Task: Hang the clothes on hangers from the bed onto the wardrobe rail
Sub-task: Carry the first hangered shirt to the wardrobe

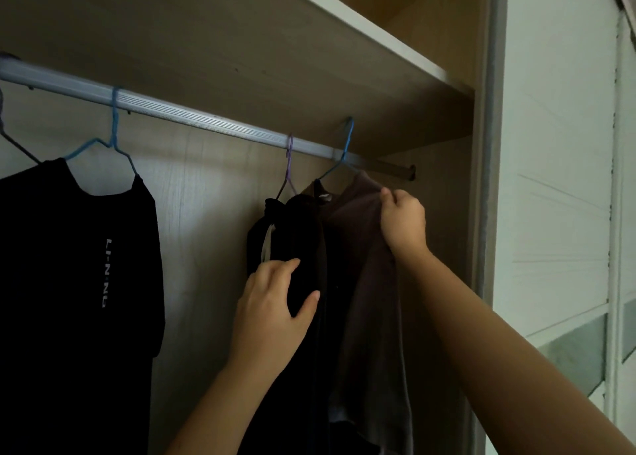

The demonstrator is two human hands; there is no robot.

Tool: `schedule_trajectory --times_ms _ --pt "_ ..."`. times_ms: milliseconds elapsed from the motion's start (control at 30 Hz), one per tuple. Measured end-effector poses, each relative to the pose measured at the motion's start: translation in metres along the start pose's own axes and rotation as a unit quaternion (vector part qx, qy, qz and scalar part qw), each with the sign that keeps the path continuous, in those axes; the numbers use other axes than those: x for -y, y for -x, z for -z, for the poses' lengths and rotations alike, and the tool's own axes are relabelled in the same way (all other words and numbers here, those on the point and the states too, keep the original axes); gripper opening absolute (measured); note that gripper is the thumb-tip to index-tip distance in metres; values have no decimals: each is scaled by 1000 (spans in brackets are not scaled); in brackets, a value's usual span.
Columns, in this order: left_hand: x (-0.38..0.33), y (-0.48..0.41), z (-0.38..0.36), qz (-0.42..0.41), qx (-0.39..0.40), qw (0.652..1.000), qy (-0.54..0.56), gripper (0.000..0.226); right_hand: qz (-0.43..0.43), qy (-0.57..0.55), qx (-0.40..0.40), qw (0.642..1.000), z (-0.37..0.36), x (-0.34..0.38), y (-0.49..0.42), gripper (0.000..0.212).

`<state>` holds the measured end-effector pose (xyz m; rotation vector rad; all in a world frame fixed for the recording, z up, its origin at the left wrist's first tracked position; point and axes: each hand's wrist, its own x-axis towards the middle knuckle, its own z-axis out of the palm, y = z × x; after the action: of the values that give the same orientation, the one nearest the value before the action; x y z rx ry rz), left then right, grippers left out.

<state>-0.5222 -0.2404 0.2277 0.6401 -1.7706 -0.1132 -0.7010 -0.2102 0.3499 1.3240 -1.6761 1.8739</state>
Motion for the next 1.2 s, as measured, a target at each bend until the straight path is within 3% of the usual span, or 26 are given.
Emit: schedule_trajectory --times_ms 167,367,567,767,867,1000,1200 --pt "-19 9 -9 -120 -89 987 -52 41 1 -34 -19 999 32 -23 45 27" --pt "-53 35 -27 -214 -79 972 52 27 -58 -55 -40 996 92 -51 106 20" --pt "-62 68 -45 -205 16 967 149 31 -131 -76 -56 987 160 -56 181 27" --pt "-46 109 -63 -178 138 957 185 41 -218 -24 -100 970 217 -39 273 26" --pt "-39 132 -69 -176 207 943 194 49 -243 31 -105 964 234 -23 314 25" --pt "-30 158 -68 -176 255 928 208 43 -262 77 -130 953 255 9 362 27" --pt "-26 201 -65 -106 382 881 258 45 -293 124 -186 930 275 75 430 25"
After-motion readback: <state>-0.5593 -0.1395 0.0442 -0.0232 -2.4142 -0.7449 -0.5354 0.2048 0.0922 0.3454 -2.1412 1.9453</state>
